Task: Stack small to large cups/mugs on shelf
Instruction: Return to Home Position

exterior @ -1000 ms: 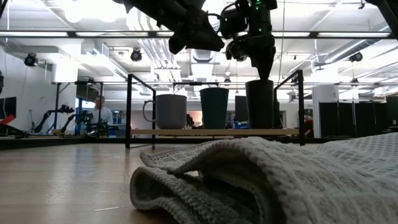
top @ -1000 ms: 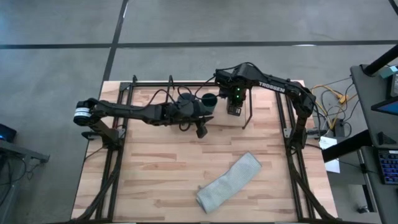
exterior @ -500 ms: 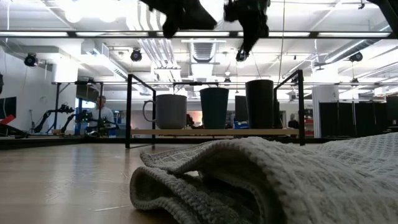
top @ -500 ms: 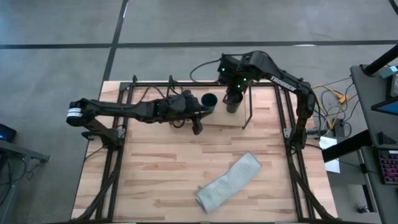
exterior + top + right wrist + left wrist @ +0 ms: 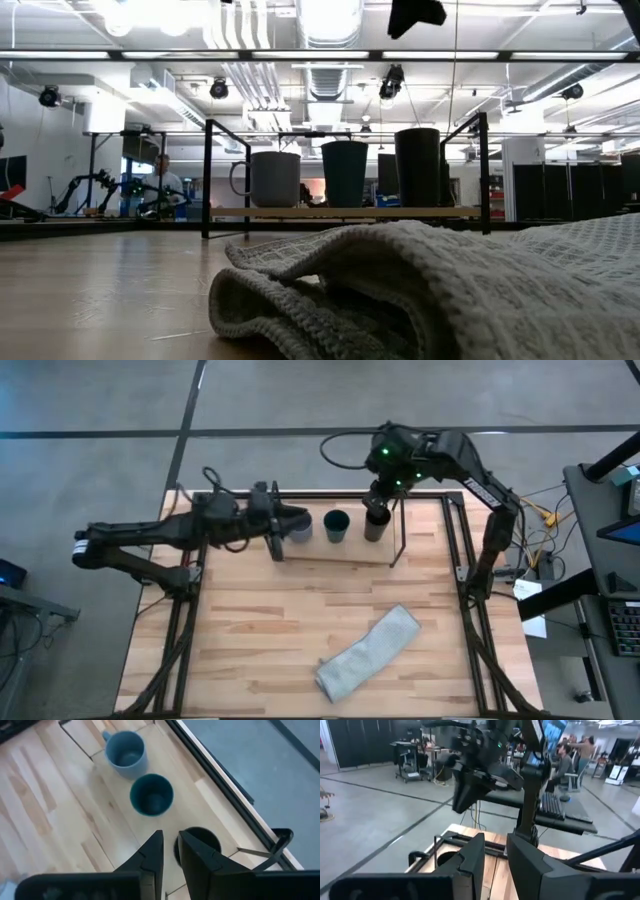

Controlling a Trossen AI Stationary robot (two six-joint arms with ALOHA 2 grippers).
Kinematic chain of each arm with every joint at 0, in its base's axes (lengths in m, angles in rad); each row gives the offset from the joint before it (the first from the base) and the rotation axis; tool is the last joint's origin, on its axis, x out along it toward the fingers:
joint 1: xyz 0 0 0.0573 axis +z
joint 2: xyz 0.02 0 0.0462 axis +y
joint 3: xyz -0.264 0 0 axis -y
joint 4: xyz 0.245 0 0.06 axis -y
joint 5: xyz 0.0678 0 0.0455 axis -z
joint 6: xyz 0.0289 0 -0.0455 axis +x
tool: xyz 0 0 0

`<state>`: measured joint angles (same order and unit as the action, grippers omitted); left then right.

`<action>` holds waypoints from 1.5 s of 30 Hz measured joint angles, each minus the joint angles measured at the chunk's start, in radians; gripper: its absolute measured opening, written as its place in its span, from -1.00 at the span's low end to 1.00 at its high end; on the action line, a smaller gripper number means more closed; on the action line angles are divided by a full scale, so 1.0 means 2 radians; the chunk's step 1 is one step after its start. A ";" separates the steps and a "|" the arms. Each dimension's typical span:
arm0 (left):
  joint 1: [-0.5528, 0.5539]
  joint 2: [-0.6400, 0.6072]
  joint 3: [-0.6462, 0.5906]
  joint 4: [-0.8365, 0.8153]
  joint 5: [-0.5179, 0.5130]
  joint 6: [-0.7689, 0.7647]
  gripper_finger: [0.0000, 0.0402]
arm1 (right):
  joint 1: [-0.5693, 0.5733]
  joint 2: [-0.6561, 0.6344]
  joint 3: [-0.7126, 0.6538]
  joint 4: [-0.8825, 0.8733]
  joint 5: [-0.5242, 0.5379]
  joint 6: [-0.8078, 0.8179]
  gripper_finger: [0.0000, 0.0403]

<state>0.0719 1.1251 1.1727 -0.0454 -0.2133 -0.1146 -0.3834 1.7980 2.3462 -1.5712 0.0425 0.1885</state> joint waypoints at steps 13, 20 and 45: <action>0.000 -0.120 -0.001 -0.118 0.000 0.021 -0.66 | 0.053 -0.078 -0.010 0.000 -0.022 -0.013 -0.73; 0.000 -0.174 -0.002 -0.143 0.000 0.021 -0.66 | 0.080 -0.138 -0.087 0.024 0.015 0.017 -0.73; 0.000 -0.267 -0.031 -0.361 -0.035 -0.122 -0.66 | 0.115 -0.464 -0.664 0.533 0.068 0.102 -0.73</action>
<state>0.0719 0.5911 1.1105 -0.7683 -0.2831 -0.3593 -0.1543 0.8698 1.0177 -0.5042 0.1776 0.3935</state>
